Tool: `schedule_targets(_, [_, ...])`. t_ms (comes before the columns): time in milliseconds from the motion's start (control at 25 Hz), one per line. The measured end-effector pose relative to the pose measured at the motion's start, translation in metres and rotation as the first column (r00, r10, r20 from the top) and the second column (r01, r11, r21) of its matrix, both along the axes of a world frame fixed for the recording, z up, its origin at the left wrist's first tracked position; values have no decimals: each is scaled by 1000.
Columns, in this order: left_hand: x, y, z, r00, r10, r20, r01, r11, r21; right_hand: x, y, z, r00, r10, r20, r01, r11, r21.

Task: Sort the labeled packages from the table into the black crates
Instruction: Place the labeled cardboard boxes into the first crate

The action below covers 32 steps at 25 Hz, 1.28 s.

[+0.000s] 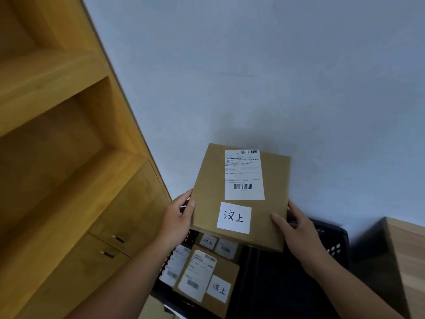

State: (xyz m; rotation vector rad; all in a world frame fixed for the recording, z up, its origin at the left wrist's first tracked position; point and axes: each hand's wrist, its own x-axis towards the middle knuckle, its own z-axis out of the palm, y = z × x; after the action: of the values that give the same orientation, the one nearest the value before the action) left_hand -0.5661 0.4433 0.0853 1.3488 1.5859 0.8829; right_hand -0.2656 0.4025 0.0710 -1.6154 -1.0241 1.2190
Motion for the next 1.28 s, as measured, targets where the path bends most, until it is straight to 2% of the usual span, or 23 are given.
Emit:
schedule_targets(280, [-67,96,-103,997,-78,12,79,987,-139,-69,59,-87,994,-102,27,105,975,-195])
schedule_targets(720, [-85,115,-280,991,-126,-41,107,945,-310,-103,89,-245,990,-90,108,125,917,-379])
schedule_targets(1000, [-79,112,-328,973,-212,-92,172,929,-328,-107,85,-292,987,-96,132,146,881,-451])
schedule_targets(1280, [-65,114,-367,959,-250,-134,180,902,-393,-110,91,-337,969,-102,225,206,839,-505])
